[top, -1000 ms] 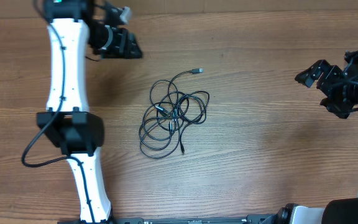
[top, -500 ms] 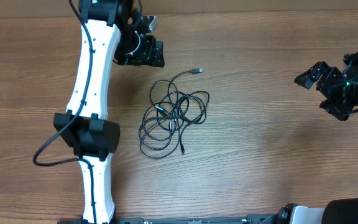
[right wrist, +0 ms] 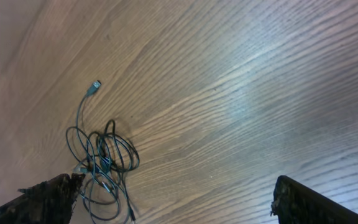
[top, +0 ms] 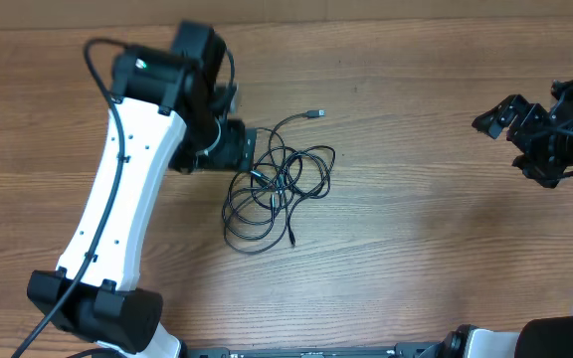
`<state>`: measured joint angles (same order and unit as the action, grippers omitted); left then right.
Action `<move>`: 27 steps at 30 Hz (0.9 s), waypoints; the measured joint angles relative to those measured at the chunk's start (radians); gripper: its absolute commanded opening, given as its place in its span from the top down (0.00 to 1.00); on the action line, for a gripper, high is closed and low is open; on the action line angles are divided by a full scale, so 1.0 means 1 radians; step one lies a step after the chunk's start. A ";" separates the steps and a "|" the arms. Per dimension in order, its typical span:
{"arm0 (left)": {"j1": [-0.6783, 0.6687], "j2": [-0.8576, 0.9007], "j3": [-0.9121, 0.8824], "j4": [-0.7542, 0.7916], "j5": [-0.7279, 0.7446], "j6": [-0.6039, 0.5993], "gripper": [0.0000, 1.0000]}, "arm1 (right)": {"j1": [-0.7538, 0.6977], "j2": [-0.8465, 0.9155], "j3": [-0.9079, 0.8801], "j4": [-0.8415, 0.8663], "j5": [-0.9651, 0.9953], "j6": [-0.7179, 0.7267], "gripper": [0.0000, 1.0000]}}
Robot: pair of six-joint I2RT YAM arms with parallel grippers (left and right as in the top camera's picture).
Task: Untangle cables
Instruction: 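Lower the left gripper onto the left side of the tangle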
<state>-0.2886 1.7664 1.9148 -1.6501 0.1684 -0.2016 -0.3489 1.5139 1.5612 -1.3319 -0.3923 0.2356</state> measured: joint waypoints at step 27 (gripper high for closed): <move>-0.006 0.003 -0.841 0.623 -0.016 -0.245 0.35 | 0.000 0.000 0.000 -0.007 -0.022 -0.001 0.00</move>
<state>-0.2951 1.7695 1.0737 -1.0275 0.1520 -0.4469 -0.3489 1.5139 1.5612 -1.3392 -0.4145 0.2344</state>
